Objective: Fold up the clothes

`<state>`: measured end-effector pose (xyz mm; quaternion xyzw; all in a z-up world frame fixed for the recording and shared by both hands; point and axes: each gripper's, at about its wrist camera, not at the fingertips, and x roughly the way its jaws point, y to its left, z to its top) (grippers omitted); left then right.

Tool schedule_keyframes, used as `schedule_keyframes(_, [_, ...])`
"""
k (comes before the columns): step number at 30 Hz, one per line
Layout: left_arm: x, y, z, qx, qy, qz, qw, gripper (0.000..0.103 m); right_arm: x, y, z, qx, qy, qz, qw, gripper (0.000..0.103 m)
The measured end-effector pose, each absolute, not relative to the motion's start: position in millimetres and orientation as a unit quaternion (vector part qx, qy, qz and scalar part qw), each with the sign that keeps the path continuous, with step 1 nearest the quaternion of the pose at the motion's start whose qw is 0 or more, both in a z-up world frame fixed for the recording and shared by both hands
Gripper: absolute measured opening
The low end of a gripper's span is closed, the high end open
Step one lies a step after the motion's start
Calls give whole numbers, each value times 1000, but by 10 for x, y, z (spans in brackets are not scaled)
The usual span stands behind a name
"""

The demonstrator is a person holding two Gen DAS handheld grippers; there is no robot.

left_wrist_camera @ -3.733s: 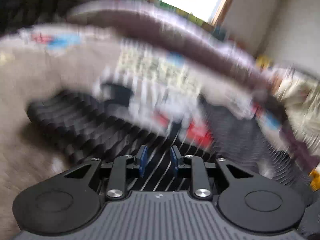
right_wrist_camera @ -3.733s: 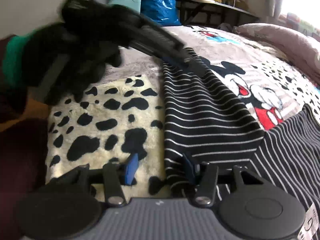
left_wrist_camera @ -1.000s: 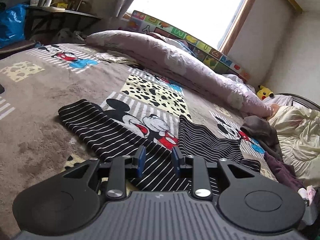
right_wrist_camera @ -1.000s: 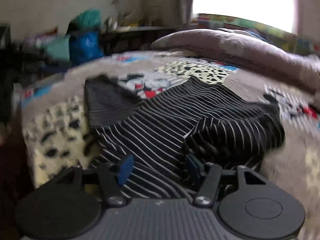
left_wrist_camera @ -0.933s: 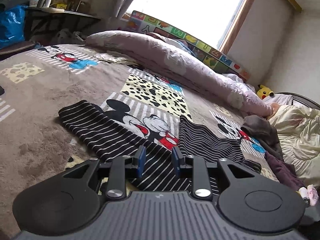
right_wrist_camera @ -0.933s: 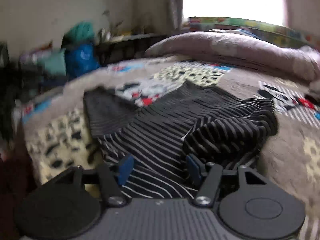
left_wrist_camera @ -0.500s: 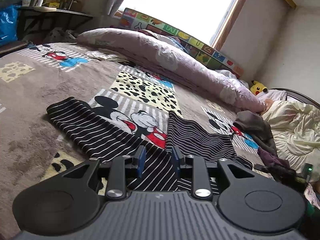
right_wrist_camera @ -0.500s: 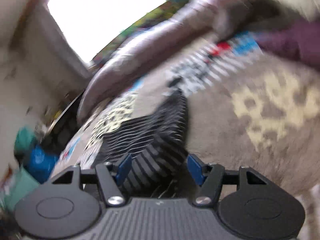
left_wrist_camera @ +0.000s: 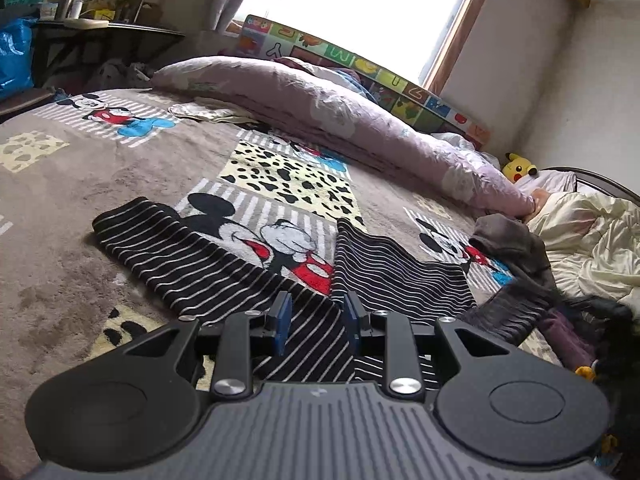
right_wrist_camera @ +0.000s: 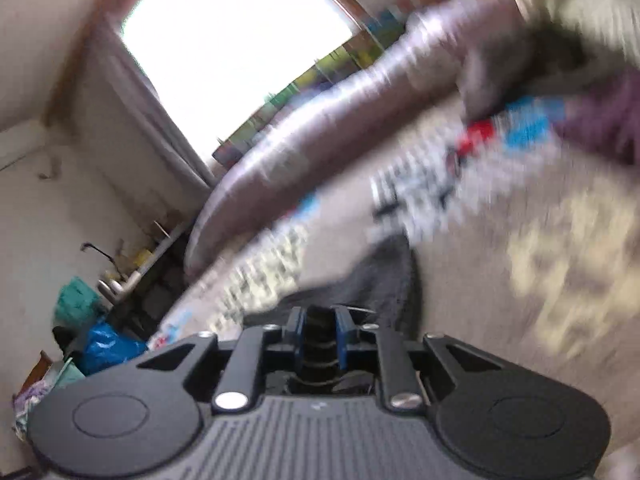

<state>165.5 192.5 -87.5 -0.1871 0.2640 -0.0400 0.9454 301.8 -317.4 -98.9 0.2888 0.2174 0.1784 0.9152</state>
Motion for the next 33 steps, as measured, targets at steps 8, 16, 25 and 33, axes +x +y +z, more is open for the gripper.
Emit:
schedule_keyframes(8, [1629, 1674, -882, -179, 268, -68, 944, 27, 2917, -4489, -894, 272, 250, 16, 929, 54])
schedule_keyframes(16, [1615, 1556, -849, -167, 268, -76, 946, 27, 2937, -3612, -1537, 353, 338, 123, 864, 59])
schedule_keyframes(25, [1543, 1583, -686, -129, 248, -53, 959, 27, 3140, -3011, -1897, 400, 384, 89, 828, 45])
schedule_keyframes(33, [1538, 1632, -735, -140, 257, -48, 955, 27, 3112, -3122, -1545, 355, 314, 109, 874, 5])
